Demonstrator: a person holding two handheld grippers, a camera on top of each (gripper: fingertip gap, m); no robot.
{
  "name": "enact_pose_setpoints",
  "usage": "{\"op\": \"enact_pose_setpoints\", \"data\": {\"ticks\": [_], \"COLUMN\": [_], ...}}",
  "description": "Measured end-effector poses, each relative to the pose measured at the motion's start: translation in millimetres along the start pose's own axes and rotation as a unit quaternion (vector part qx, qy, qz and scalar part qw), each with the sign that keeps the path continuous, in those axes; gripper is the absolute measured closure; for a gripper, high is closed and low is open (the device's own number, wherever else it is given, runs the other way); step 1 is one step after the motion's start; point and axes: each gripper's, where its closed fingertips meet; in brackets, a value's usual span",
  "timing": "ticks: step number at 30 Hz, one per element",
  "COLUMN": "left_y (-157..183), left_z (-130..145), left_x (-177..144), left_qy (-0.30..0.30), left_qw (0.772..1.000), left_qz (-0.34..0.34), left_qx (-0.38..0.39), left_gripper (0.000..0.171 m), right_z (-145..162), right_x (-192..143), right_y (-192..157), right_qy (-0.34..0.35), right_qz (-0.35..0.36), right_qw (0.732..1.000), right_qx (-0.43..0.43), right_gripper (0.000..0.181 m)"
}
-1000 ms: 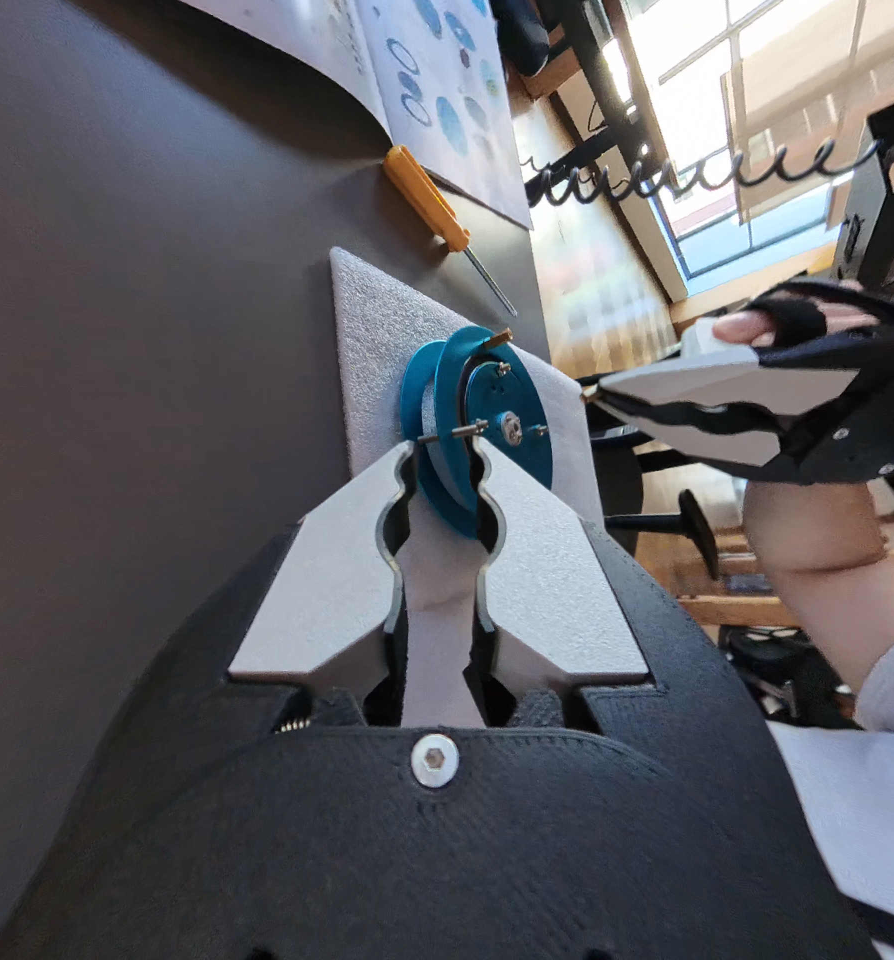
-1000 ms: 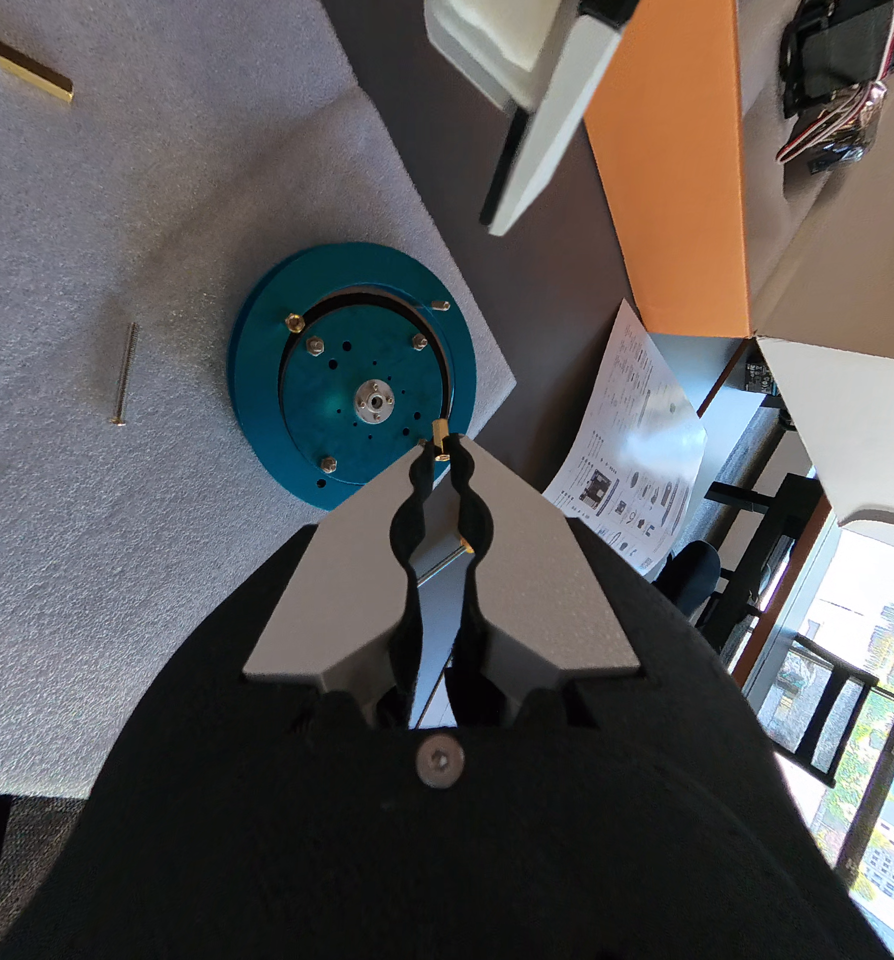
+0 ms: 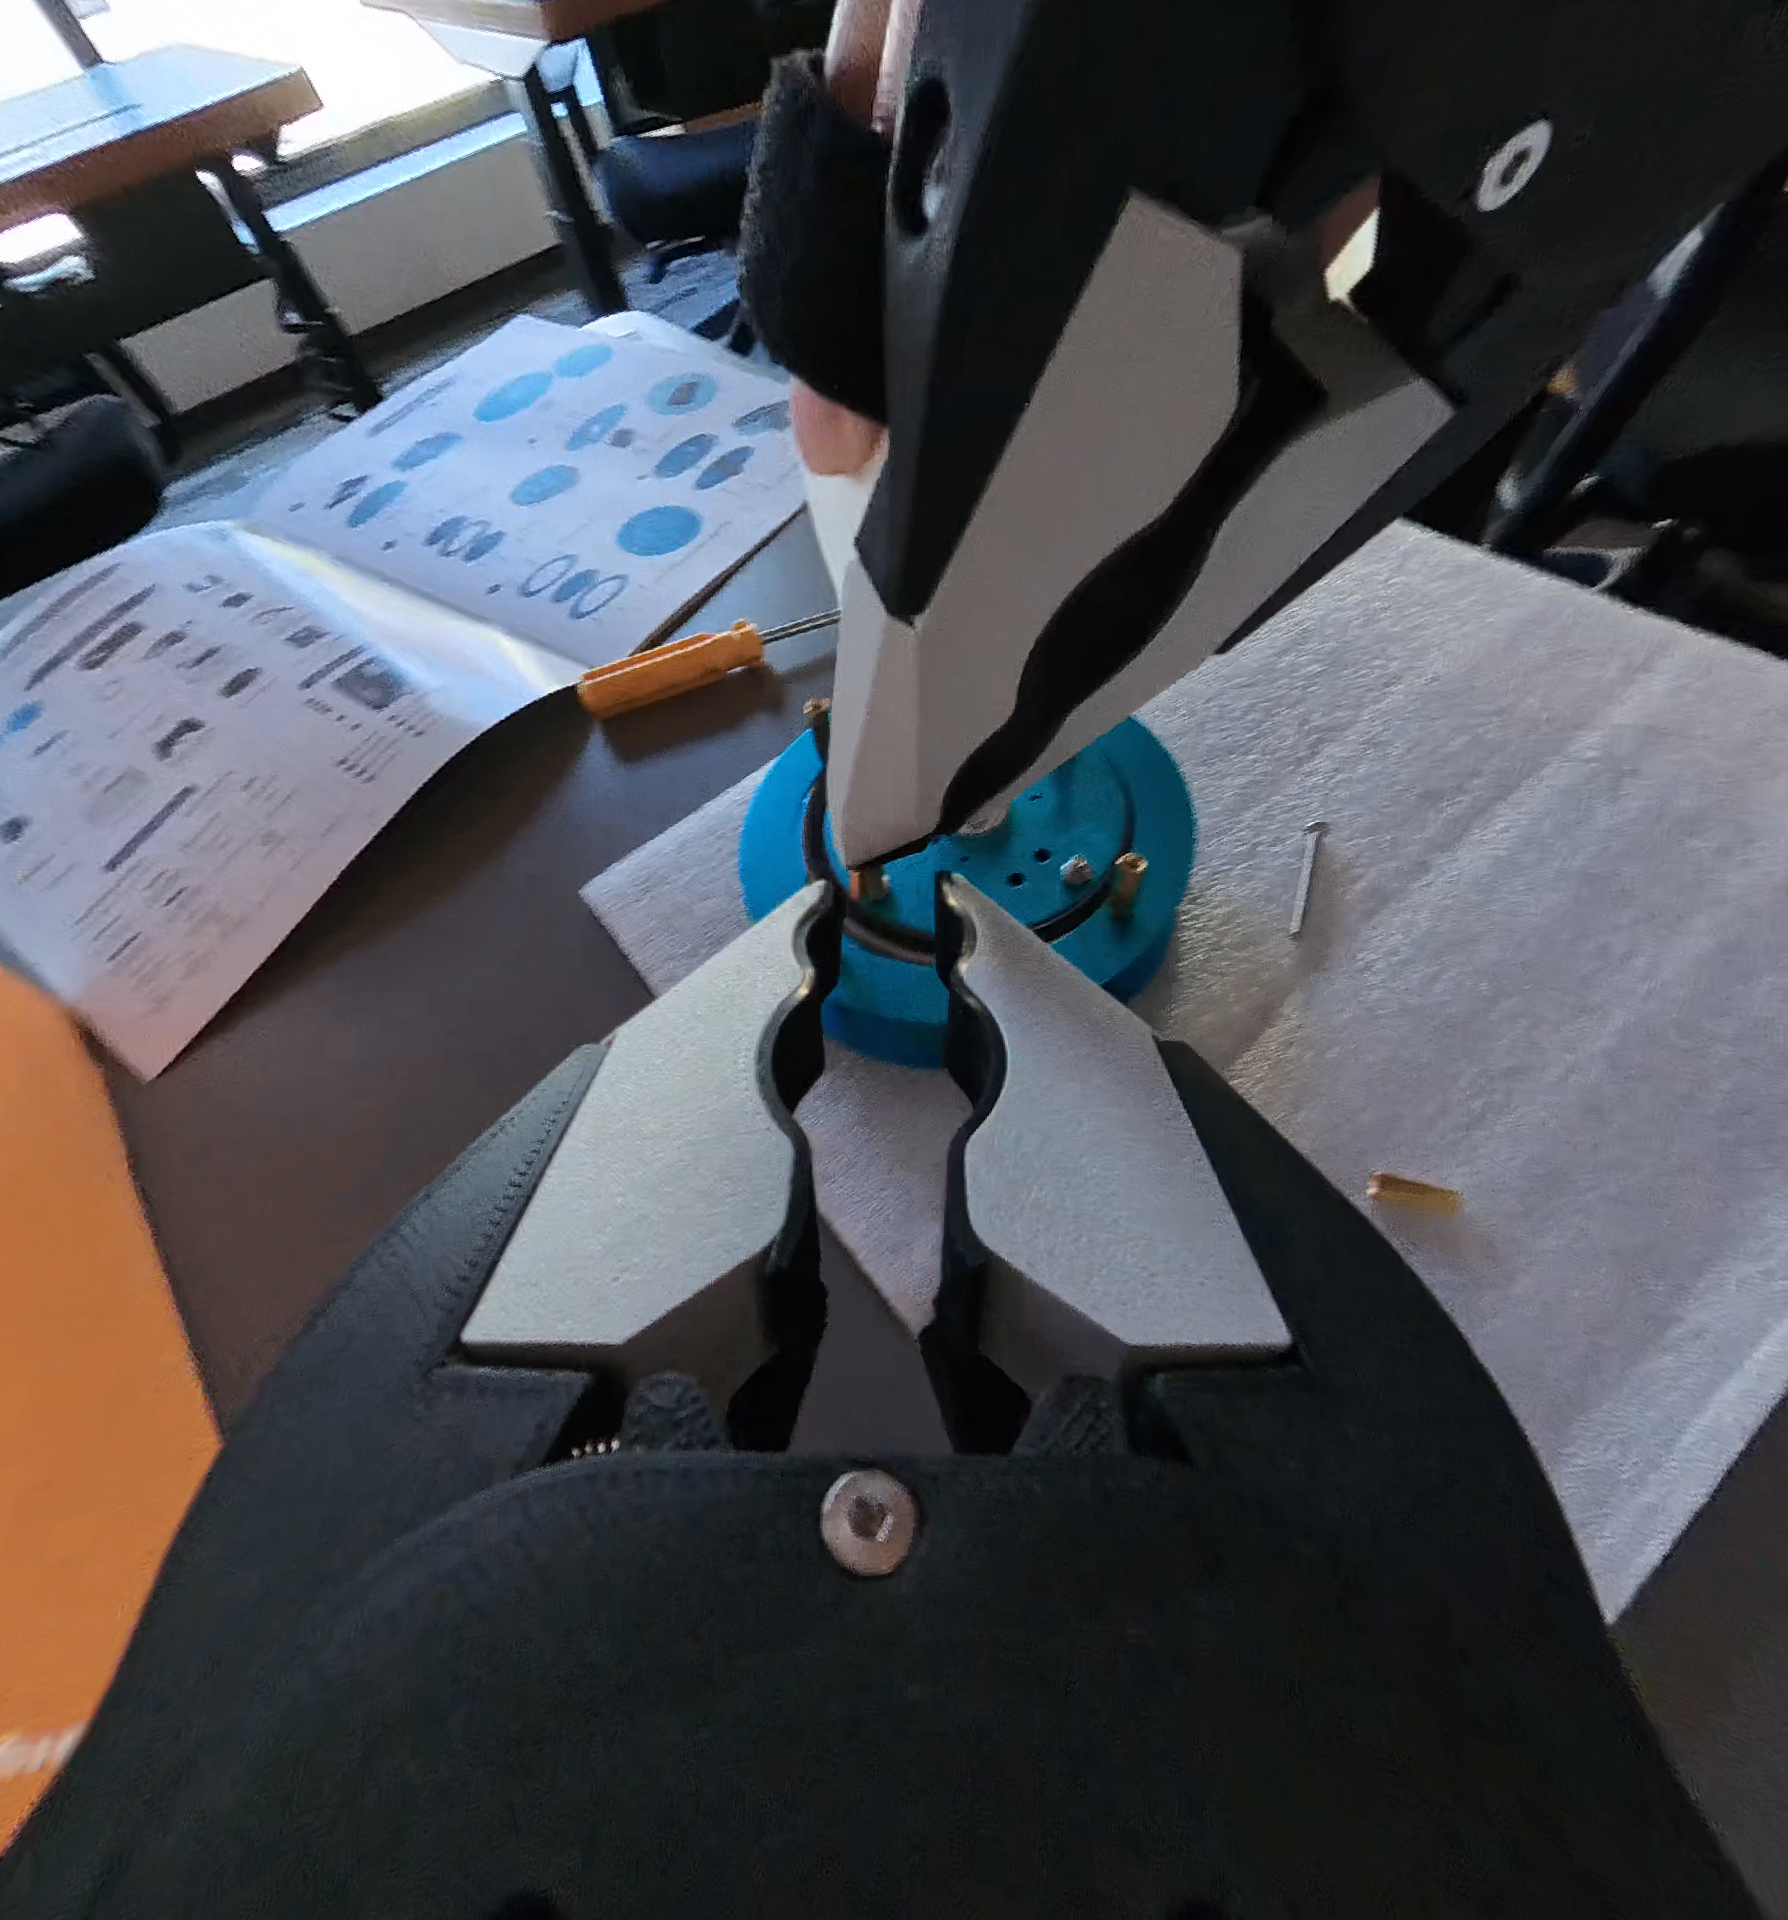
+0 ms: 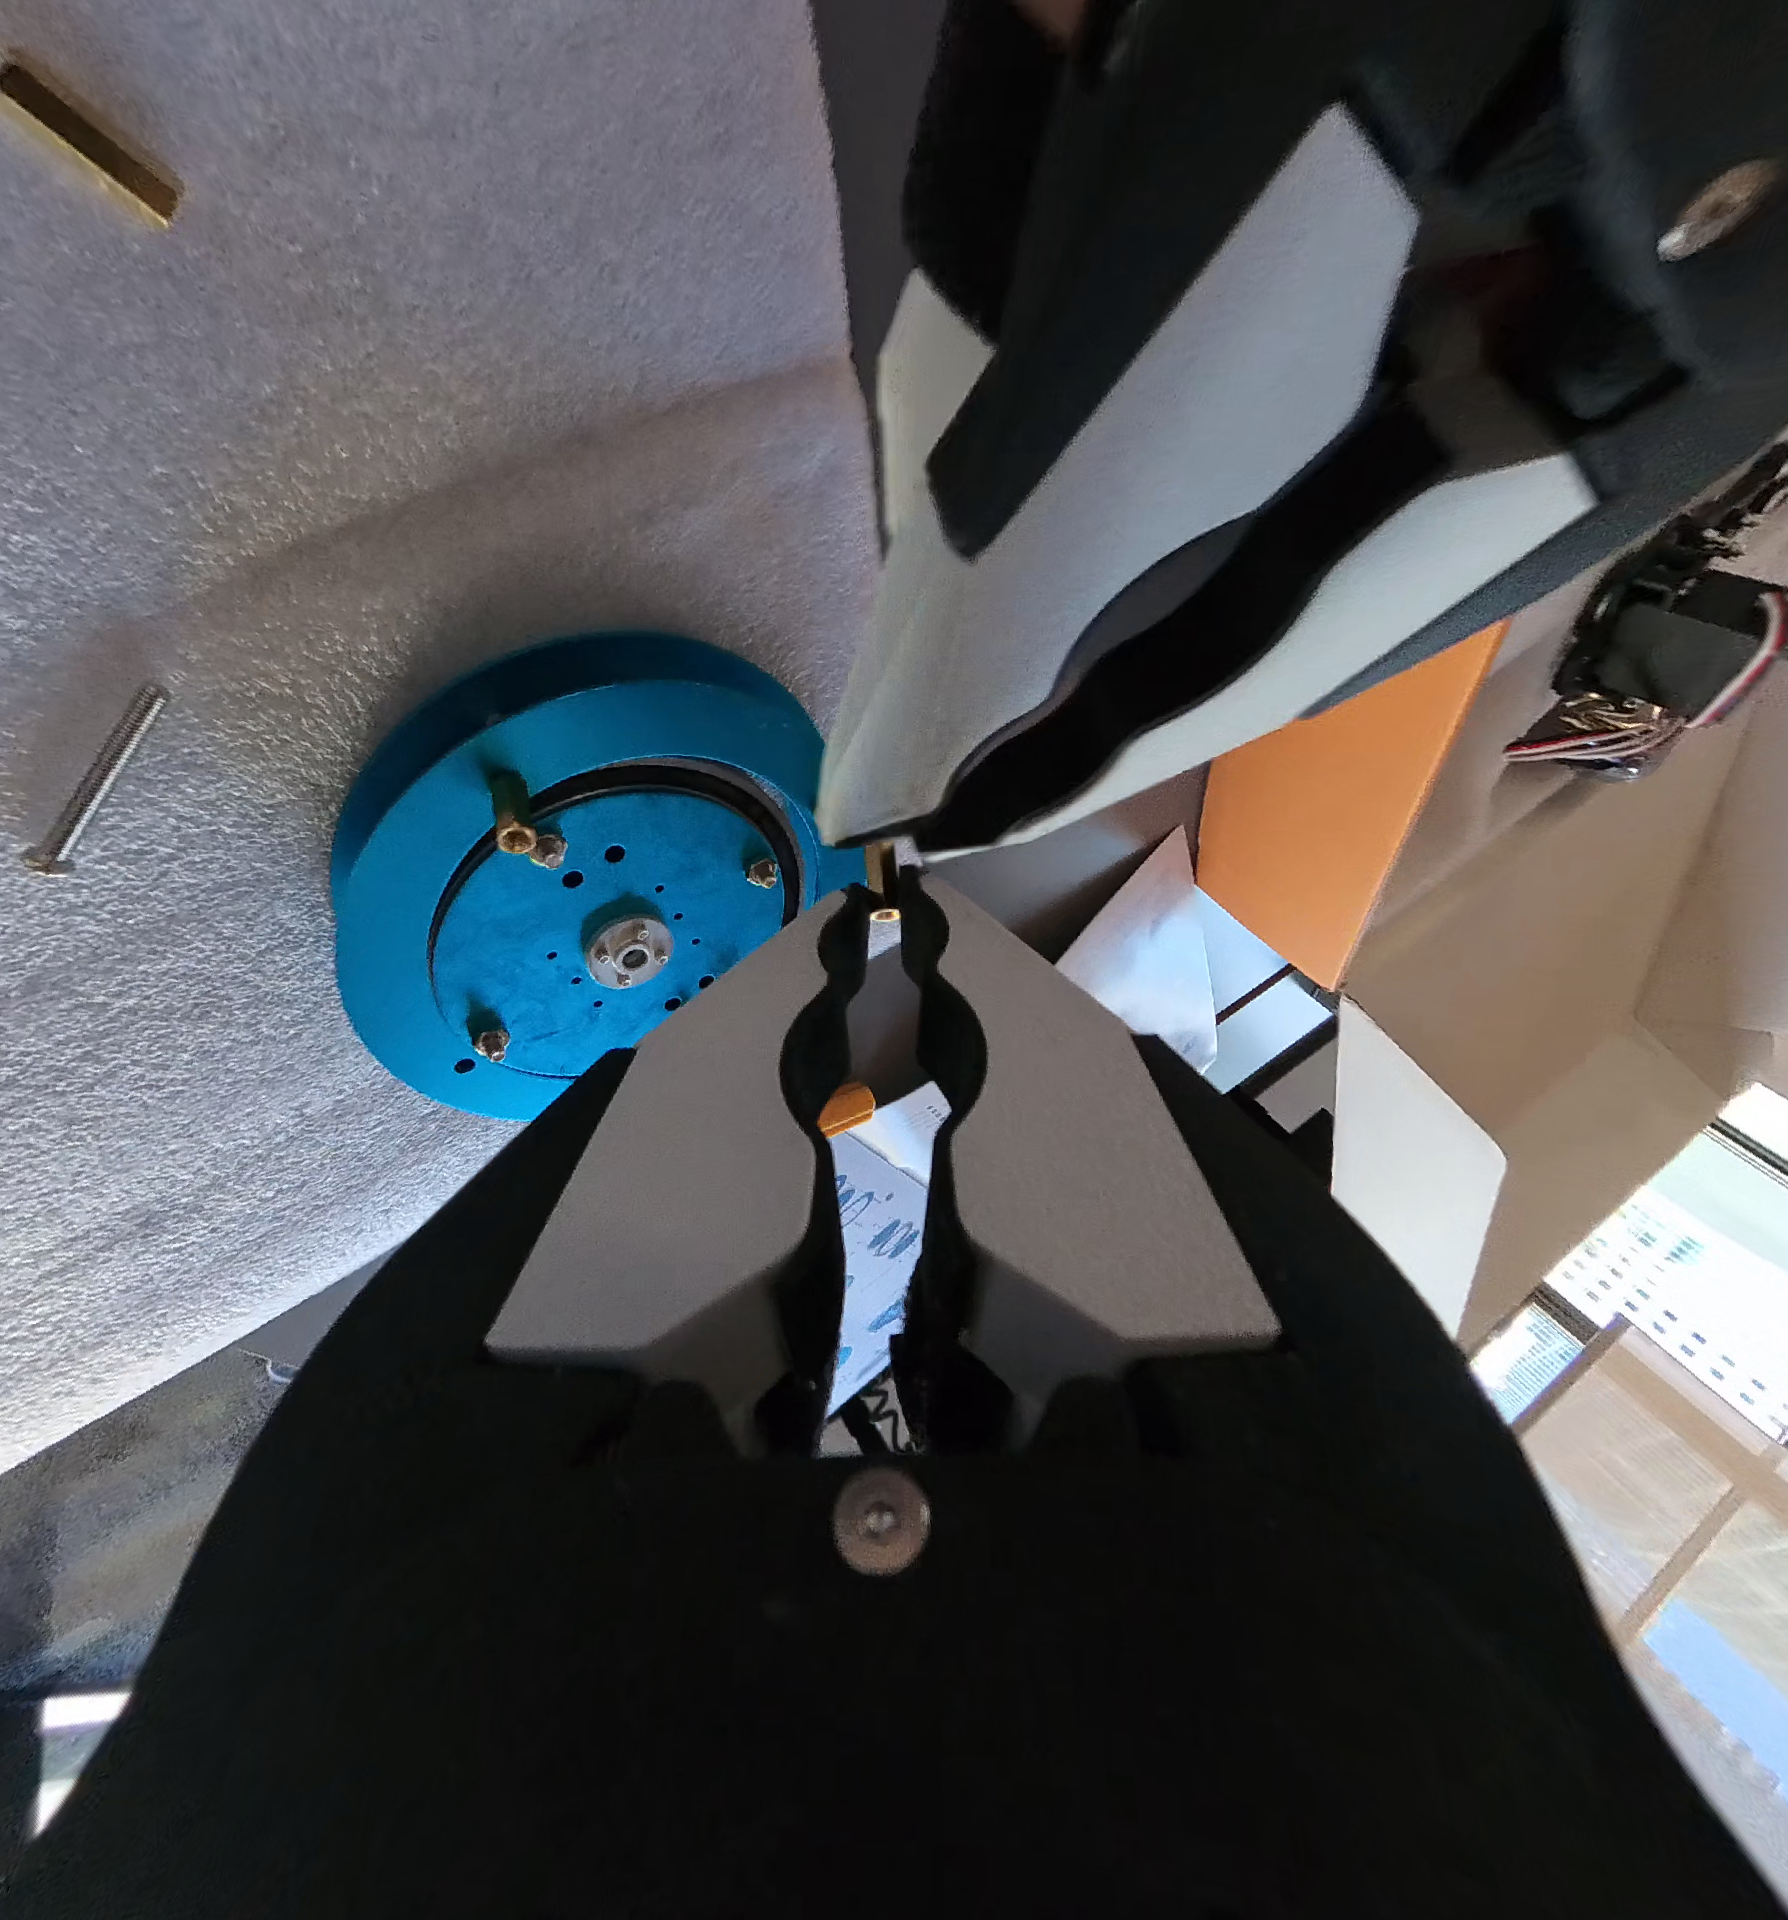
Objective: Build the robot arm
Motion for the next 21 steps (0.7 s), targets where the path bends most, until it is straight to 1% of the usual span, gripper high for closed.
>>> {"op": "enact_pose_setpoints", "data": {"ticks": [1, 4, 8, 9, 11, 12, 13, 14, 15, 16, 17, 18, 19, 20, 21], "left_y": [2.4, 3.4, 5.9, 5.4, 3.0, 1.1, -0.8, -2.3, -2.6, -2.4, -0.4, 1.8, 1.8, 1.6, 1.9], "left_z": [-2.1, -4.1, -8.2, -9.8, -15.9, -20.0, -25.5, -31.2, -37.2, -43.7, -49.8, -54.7, -57.5, -58.9, -59.8], "left_x": [1.9, 4.6, 4.1, 3.2, -0.6, -3.9, -8.2, -13.3, -18.5, -23.9, -28.3, -31.6, -33.7, -34.8, -35.2], "left_qy": [0.003, -0.003, -0.006, -0.002, 0.022, 0.039, 0.062, 0.084, 0.107, 0.13, 0.152, 0.168, 0.177, 0.182, 0.185], "left_qw": [1.0, 1.0, 1.0, 1.0, 1.0, 0.999, 0.998, 0.996, 0.993, 0.99, 0.987, 0.985, 0.983, 0.982, 0.981], "left_qz": [0.01, 0.019, 0.01, 0.006, -0.003, -0.011, -0.022, -0.033, -0.039, -0.043, -0.041, -0.038, -0.041, -0.045, -0.045], "left_qx": [-0.007, -0.005, 0.028, 0.025, 0.004, -0.003, -0.008, -0.013, -0.017, -0.024, -0.028, -0.031, -0.031, -0.028, -0.024], "left_gripper": [0.157, 0.167, 0.167, 0.167, 0.167, 0.167, 0.167, 0.167, 0.167, 0.167, 0.167, 0.167, 0.167, 0.168, 0.168], "right_z": [-1.0, -3.9, -4.3, -4.7, -5.4, -2.4, -2.1, -5.2, -9.6, -13.8, -17.1, -17.8, -17.2, -15.9, -12.7], "right_x": [-3.0, -9.6, -14.7, -16.2, -22.1, -26.6, -32.9, -41.1, -49.9, -59.1, -68.8, -77.8, -84.7, -89.8, -91.9], "right_y": [0.1, -1.3, -2.7, -1.4, 5.8, 14.1, 20.5, 26.7, 31.7, 32.9, 34.0, 36.9, 38.3, 38.5, 39.4], "right_qy": [0.003, 0.01, 0.021, 0.031, 0.063, 0.082, 0.121, 0.182, 0.256, 0.328, 0.393, 0.446, 0.483, 0.506, 0.516], "right_qz": [0.003, 0.008, 0.012, 0.014, 0.02, 0.036, 0.042, 0.04, 0.029, 0.01, -0.007, -0.012, -0.011, -0.004, 0.011], "right_qw": [1.0, 1.0, 0.999, 0.998, 0.99, 0.98, 0.961, 0.926, 0.877, 0.825, 0.772, 0.723, 0.689, 0.67, 0.659], "right_qx": [0.003, 0.012, 0.03, 0.049, 0.121, 0.177, 0.246, 0.328, 0.406, 0.46, 0.5, 0.527, 0.54, 0.543, 0.547], "right_gripper": [0.177, 0.176, 0.176, 0.176, 0.173, 0.164, 0.161, 0.16, 0.16, 0.153, 0.15, 0.151, 0.159, 0.17, 0.174]}}
Point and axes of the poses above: each gripper's, where its closed fingertips meet, x out along the fingers, z out of its underside, y = z × x across the jaws, and after that the axes turned 6 degrees about x, right-handed
